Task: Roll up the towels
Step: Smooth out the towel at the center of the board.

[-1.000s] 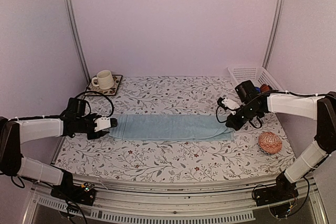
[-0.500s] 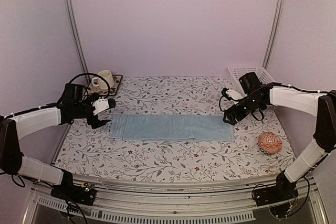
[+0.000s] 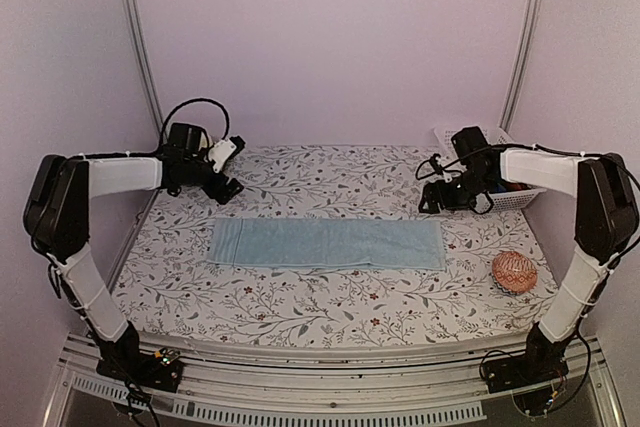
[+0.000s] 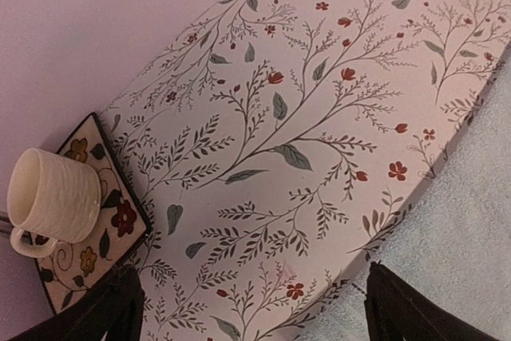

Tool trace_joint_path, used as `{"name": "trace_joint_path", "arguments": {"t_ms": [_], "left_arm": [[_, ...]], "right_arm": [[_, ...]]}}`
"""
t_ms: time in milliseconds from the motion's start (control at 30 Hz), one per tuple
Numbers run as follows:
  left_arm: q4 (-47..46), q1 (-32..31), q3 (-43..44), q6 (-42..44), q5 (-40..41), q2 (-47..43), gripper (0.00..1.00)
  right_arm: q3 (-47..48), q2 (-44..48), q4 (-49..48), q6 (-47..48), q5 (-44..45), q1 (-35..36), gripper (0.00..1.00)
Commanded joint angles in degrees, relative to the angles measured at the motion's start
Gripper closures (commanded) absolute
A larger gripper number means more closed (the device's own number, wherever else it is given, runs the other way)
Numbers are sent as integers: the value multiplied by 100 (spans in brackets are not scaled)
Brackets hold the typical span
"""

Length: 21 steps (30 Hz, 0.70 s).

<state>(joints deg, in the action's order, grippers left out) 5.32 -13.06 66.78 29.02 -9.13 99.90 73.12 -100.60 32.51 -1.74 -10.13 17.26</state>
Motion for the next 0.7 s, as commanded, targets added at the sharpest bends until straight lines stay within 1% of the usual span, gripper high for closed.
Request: {"name": "trace_joint_path", "arguments": {"t_ms": [0,100,200,267,367,567,667], "left_arm": [[150,-488,-12,-811,940,76,3],[268,-567,-98,-1178,999,-93,3],[228,-577,-339,-1584,539,-323,3],[287,-576,-438,-1827,161,-362,3],[688,-576,-438,-2238,-356,-335,3],[1097,-576,-742,-2644,-1457,-863,3],[1340,-575,-842,-2773,-1883,-884,3]], "right_arm": [[-633,143,-113,-1103,-468,21,19],[-970,380,-496,-1276,-621,77,23],[-982,369,-744,-1132,-927,113,24],[-813,143,-631,-1089,-1028,118,25],[-647,-70,-448,-1005,-1271,135,27],[-757,205,128,-659,-1811,163,27],[-903,251,385,-509,-2063,168,27]]}}
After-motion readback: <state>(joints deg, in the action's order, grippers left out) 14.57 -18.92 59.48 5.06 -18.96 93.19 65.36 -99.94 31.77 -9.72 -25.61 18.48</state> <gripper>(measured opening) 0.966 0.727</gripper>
